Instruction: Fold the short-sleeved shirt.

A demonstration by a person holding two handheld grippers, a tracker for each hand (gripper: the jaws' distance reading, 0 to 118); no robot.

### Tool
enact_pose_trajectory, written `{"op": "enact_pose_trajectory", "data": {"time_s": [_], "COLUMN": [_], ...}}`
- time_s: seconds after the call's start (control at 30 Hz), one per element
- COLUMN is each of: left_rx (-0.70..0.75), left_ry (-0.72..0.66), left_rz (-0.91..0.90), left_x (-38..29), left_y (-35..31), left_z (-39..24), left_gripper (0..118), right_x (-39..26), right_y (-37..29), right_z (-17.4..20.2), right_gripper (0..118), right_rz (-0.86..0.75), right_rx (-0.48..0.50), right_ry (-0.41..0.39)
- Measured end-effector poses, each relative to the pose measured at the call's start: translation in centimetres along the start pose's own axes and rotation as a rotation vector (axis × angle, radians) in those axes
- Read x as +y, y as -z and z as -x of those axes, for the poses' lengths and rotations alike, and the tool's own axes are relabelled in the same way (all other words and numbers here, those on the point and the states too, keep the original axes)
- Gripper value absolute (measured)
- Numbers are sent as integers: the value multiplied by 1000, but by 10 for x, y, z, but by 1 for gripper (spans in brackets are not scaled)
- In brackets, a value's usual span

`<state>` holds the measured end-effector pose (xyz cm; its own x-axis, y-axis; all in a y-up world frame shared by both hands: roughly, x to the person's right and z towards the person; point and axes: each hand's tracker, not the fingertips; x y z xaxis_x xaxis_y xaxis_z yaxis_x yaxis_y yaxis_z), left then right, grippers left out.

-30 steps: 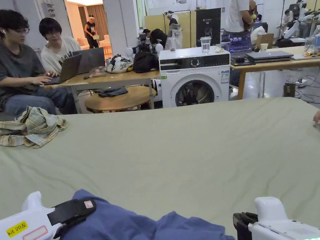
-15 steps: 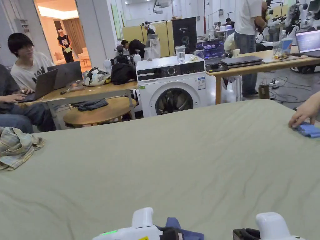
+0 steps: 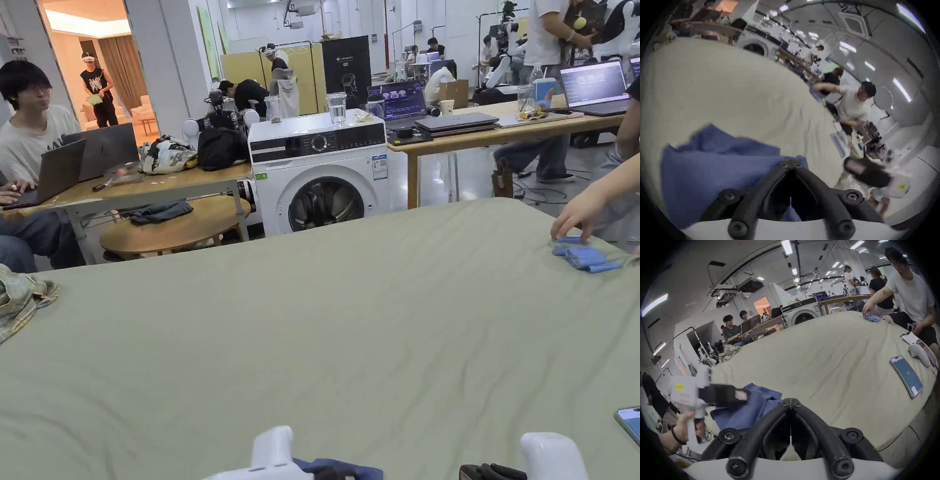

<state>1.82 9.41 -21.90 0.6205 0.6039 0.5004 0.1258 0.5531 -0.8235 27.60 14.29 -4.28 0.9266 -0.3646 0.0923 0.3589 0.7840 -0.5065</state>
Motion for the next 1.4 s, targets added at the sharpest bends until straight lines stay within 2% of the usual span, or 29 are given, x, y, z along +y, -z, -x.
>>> {"op": "enact_pose_trajectory", "data": {"time_s": [0.07,0.23,0.3,0.37,0.43,0.53,0.63,0.67,0.7,0.77,0.9,1.1,1.27,1.3,1.33,1.4], "left_rx": [94,94,67,-24,-101,-79,-42,-27,-16,-40,-70,-128,-158,-156,-143,-105], "left_ry": [19,-4,-20,-53,-30,1,-52,-93,-167,-282,-391,-355,-386,-399,-412,-401], "left_rz": [23,-14,-30,-90,-125,-179,-213,-203,-175,-143,-146,-104,-54,-56,-57,-47], "left_x": [-5,9,17,21,29,30,25,23,20,8,-6,-7,-1,0,1,0], "left_y": [20,24,4,-23,-52,-106,-142,-148,-151,-156,-140,-102,-74,-72,-67,-64], "left_z": [5,-4,-12,-14,-8,0,31,43,58,88,129,124,132,131,136,138], "left_gripper": [0,0,0,0,24,53,74,78,80,80,80,80,80,69,51,41], "right_x": [-2,-12,-14,-13,-10,-7,-16,-19,-21,-19,-17,-15,-17,-18,-19,-21], "right_y": [-2,10,23,38,58,91,126,131,129,124,123,124,125,125,125,125], "right_z": [5,21,29,36,45,59,68,70,71,68,62,65,66,66,66,67], "right_gripper": [0,0,0,0,0,0,0,0,0,0,0,0,0,0,0,0], "right_rz": [14,76,123,148,200,291,365,361,345,341,347,359,355,352,348,341], "right_rx": [13,49,97,132,173,180,37,42,53,50,70,60,54,51,48,45], "right_ry": [-8,-62,-60,-57,-60,-86,-206,-221,-201,-175,-146,-147,-150,-149,-152,-158]}}
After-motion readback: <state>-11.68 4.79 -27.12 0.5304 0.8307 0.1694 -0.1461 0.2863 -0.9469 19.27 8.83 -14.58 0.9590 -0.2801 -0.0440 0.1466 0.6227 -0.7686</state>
